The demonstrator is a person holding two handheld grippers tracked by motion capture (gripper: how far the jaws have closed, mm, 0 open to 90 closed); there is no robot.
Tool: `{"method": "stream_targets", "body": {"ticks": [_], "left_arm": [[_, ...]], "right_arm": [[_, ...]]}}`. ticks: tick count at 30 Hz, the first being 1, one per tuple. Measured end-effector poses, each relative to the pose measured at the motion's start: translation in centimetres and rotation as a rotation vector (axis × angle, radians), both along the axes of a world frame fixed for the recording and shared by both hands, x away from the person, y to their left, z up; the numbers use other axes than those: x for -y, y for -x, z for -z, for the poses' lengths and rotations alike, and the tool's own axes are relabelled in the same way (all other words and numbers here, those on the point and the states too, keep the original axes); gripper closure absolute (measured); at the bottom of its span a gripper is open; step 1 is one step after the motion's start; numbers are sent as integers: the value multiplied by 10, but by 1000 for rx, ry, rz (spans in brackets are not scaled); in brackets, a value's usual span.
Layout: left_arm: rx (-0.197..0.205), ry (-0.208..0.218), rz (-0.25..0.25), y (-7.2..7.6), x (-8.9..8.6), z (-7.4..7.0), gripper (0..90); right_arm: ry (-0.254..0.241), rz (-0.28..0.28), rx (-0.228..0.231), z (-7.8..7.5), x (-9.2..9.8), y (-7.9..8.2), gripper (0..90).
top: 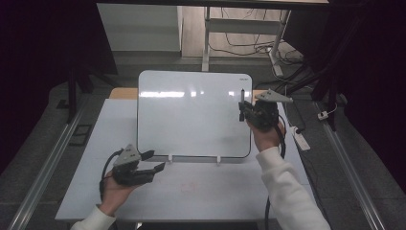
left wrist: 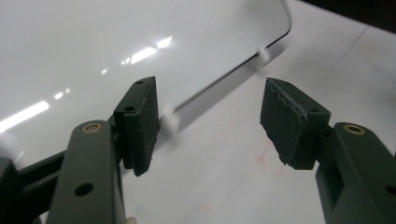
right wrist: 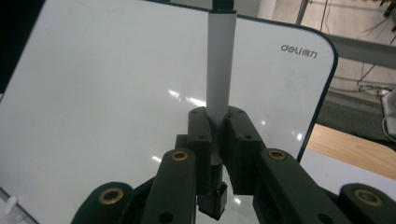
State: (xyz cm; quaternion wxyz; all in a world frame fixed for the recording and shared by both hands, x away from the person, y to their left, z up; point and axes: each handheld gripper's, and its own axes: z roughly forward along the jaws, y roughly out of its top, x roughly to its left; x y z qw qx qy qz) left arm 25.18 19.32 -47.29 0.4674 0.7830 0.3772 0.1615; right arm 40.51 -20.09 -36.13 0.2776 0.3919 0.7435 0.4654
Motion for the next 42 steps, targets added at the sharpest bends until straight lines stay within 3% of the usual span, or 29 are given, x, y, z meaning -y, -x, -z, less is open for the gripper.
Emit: {"method": "stream_targets", "body": {"ticks": [7,13,15,18,22,24,28,34,38,42], "left_arm": [[-44,12,-74,12,-36,13,364],[-56,12,-99,14,-47,17,352],[-56,11,-101,14,-48,17,349],[-56,7,-107,16,-51,17,347],[-56,17,-120,19,-58,18,345],[-56,16,-123,21,-60,19,345],[-51,9,-128,24,-62,19,343],[-45,20,-155,25,-66,19,344],[-43,24,-160,25,-69,20,344],[-53,19,-154,22,-68,23,344]], "right_arm": [[32,27,-77,-13,-6,-35,805],[50,84,-131,-4,-10,-68,803],[27,95,-148,0,-10,-78,802],[65,111,-132,3,-14,-84,800],[65,119,-116,7,-14,-89,795],[83,114,-102,7,-15,-89,789],[106,110,-81,6,-18,-86,681],[81,78,-38,2,-11,-72,619],[39,-14,17,4,4,-44,582],[6,-125,35,20,24,-6,541]]}}
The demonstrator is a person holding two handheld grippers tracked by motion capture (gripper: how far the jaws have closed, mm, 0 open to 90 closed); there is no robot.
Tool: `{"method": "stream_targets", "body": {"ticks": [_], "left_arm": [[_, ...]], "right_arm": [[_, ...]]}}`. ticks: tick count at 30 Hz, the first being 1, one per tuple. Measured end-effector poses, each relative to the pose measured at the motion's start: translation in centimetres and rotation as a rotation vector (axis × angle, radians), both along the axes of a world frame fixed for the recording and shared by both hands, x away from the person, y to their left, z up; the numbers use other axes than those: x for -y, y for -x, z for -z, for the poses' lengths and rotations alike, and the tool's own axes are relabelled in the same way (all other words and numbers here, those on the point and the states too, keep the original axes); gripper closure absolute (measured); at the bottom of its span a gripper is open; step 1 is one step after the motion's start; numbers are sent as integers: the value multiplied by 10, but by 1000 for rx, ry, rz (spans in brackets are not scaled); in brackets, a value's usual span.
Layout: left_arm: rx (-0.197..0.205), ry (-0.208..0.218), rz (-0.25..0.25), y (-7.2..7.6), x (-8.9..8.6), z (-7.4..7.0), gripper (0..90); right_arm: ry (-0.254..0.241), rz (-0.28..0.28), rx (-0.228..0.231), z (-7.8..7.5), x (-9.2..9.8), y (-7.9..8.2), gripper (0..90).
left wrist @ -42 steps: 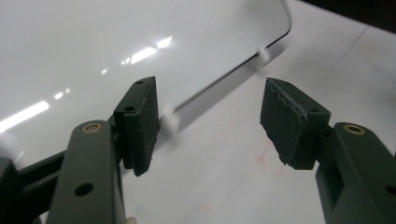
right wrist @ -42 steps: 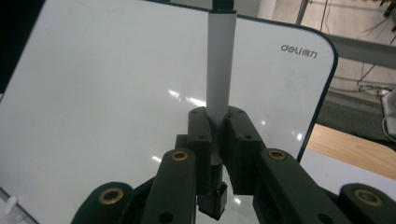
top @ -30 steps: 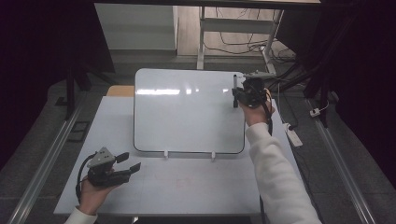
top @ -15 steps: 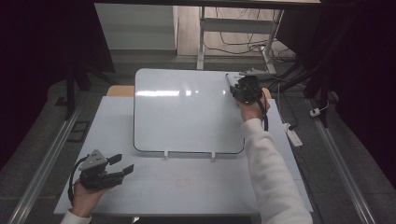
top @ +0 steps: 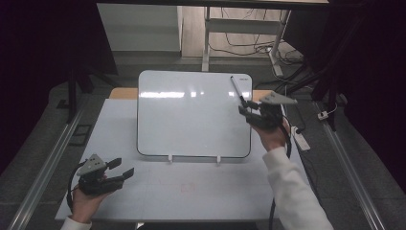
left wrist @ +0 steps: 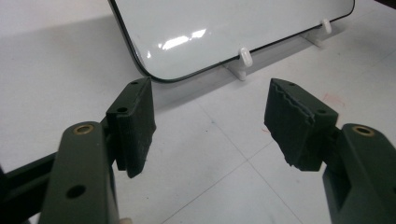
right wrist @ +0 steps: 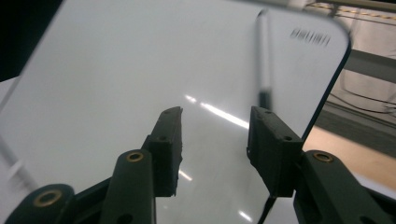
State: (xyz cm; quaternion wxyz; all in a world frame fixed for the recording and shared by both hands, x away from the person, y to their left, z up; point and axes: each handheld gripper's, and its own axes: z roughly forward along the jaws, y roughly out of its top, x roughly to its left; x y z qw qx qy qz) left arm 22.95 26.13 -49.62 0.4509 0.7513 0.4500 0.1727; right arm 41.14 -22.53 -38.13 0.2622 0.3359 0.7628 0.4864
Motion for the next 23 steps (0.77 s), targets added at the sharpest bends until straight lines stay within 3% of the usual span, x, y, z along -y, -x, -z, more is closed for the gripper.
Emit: {"method": "stream_targets", "body": {"ticks": [7,10,15,23], "left_arm": [[-38,-20,48,-7,4,6,314],[-45,-31,59,-9,7,7,303],[-43,-41,67,-9,9,7,294],[-32,-49,65,-10,13,5,285]], "right_arm": [[-37,-81,-20,50,39,54,502],[-25,-105,-34,70,50,69,497],[-23,-122,-61,89,68,79,491],[5,-138,-64,96,72,82,487]]}}
